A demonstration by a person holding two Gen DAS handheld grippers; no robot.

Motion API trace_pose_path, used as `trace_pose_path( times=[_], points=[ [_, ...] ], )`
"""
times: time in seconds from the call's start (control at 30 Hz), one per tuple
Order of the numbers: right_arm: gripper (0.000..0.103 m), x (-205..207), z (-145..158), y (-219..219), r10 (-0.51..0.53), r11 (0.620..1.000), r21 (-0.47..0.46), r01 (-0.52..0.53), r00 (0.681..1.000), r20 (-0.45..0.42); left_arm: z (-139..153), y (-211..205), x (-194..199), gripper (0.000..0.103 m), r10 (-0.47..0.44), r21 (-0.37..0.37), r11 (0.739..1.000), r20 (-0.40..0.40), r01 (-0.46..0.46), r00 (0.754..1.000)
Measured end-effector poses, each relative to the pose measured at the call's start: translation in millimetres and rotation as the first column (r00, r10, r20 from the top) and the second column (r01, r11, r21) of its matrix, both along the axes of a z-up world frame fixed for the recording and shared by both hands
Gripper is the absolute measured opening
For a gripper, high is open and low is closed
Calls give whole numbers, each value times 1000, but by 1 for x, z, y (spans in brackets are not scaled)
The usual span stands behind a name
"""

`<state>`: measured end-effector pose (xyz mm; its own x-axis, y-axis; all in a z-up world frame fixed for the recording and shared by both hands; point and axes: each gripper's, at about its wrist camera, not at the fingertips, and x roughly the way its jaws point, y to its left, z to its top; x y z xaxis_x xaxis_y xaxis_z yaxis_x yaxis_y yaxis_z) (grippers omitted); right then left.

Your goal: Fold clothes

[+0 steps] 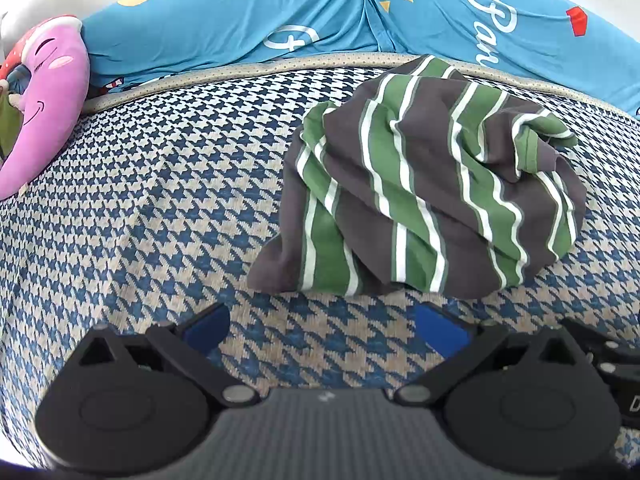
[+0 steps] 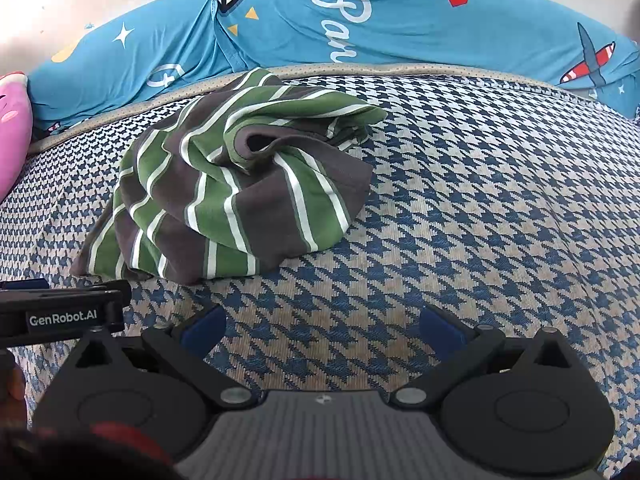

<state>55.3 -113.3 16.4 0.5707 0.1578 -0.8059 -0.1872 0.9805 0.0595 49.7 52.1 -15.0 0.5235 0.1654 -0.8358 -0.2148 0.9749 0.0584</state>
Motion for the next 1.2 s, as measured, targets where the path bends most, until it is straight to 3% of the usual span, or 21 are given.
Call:
trace_pose_path(
  times=[0.93, 1.2],
  points=[
    [103, 3, 1, -5, -21, 1000, 5, 21, 1000, 4, 2, -1, -8, 103, -48, -6, 999, 5, 48, 999],
    [101, 10, 14, -21, -40, 995, 95, 36, 999, 33, 5, 5, -6, 103, -37, -16, 999, 26, 38, 999]
  ],
)
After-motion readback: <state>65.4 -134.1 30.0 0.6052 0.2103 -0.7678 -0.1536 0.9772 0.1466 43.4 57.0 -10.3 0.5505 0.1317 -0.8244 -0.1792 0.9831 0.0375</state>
